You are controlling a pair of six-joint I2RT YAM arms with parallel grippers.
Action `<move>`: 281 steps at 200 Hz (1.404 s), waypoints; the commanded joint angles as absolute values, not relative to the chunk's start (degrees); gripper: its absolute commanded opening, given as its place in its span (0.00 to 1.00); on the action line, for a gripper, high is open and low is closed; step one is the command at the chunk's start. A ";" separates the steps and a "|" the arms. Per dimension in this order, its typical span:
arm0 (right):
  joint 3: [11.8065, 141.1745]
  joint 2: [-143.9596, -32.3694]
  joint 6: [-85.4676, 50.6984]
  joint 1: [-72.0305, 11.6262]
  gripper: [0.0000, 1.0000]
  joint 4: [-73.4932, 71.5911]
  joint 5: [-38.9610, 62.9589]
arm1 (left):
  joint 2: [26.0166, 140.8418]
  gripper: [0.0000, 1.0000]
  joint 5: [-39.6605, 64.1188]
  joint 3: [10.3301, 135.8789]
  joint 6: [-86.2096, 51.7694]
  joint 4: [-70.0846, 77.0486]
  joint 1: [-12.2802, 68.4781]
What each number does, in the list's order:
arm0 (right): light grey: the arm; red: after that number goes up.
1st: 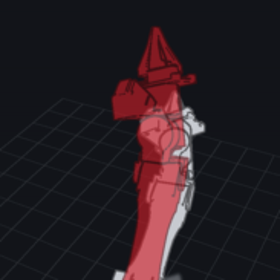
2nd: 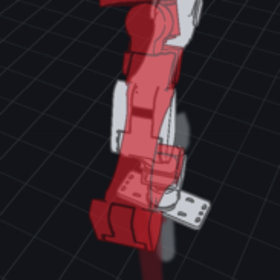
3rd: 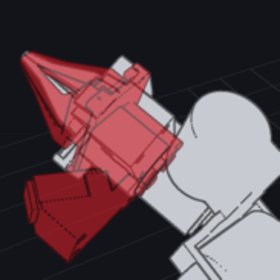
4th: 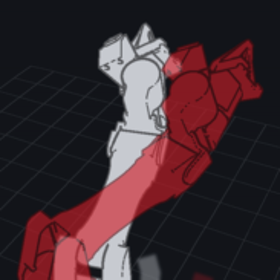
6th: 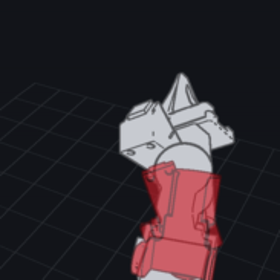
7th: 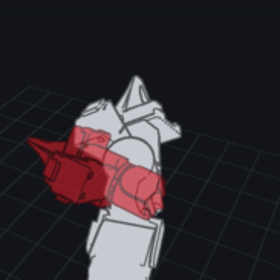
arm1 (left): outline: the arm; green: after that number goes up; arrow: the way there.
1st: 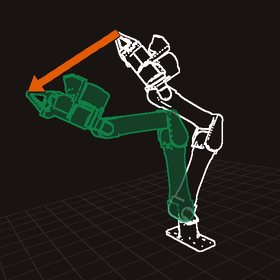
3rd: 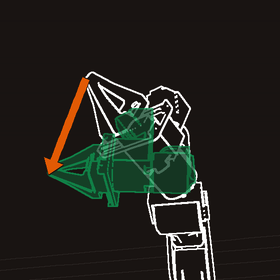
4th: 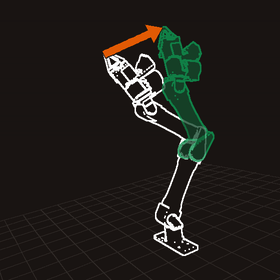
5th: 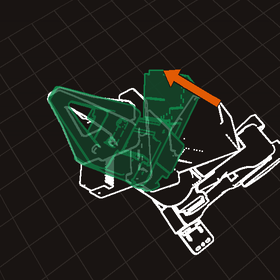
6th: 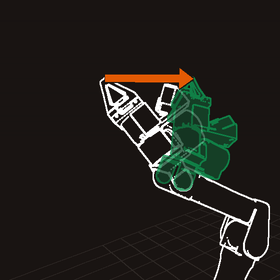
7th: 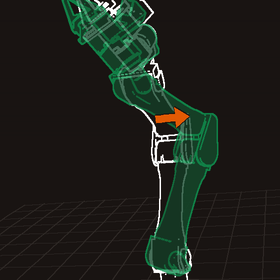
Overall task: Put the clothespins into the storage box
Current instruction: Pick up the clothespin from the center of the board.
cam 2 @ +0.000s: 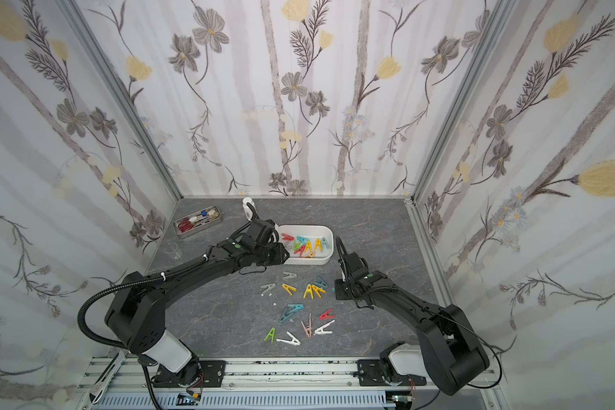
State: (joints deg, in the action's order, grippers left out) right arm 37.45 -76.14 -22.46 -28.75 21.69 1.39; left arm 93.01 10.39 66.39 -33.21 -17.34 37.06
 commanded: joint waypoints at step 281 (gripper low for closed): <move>45.36 -75.54 -20.16 -28.53 0.02 25.37 4.31 | 87.25 0.33 5.76 59.94 -37.05 -14.38 33.67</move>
State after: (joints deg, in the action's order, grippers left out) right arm 41.12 -76.51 -21.32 -28.60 22.52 3.97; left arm 88.75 7.55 61.14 -34.96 -16.49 34.06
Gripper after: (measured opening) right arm 0.050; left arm 0.329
